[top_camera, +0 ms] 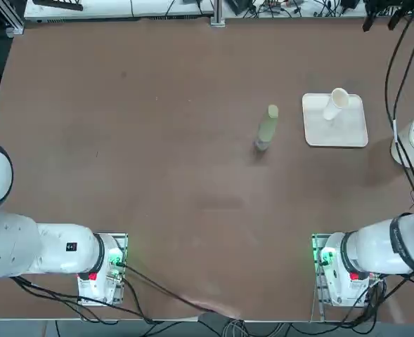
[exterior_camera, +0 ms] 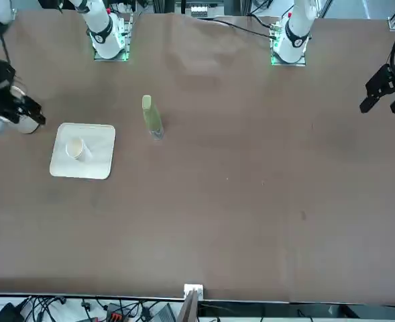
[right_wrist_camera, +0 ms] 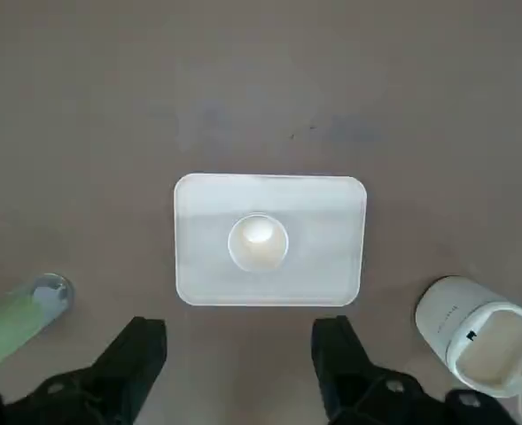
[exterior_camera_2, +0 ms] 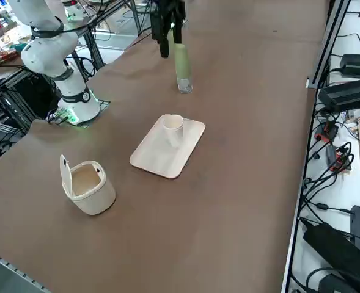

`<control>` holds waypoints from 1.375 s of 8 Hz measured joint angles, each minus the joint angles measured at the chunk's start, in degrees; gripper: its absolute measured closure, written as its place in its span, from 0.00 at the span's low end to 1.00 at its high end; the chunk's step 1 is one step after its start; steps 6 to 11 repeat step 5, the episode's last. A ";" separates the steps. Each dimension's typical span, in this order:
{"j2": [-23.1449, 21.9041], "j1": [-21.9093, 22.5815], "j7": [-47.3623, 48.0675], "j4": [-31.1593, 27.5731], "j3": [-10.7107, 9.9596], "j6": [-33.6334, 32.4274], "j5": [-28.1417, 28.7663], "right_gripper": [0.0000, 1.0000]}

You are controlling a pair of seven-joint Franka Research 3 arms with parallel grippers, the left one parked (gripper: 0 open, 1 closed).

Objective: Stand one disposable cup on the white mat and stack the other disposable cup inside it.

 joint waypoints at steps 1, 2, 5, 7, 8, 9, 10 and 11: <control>-0.22 0.01 0.00 1.07 0.12 -0.89 0.03 0.00; -0.40 0.01 0.00 1.44 0.14 -1.28 0.03 0.00; -1.38 -0.71 0.00 1.92 0.14 -2.27 1.23 0.00; -1.38 -0.71 0.00 1.92 0.14 -2.27 1.23 0.00; -1.38 -0.71 0.00 1.92 0.14 -2.27 1.23 0.00; -1.38 -0.71 0.00 1.92 0.14 -2.27 1.23 0.00; -1.38 -0.71 0.00 1.92 0.14 -2.27 1.23 0.00; -1.38 -0.71 0.00 1.92 0.14 -2.27 1.23 0.00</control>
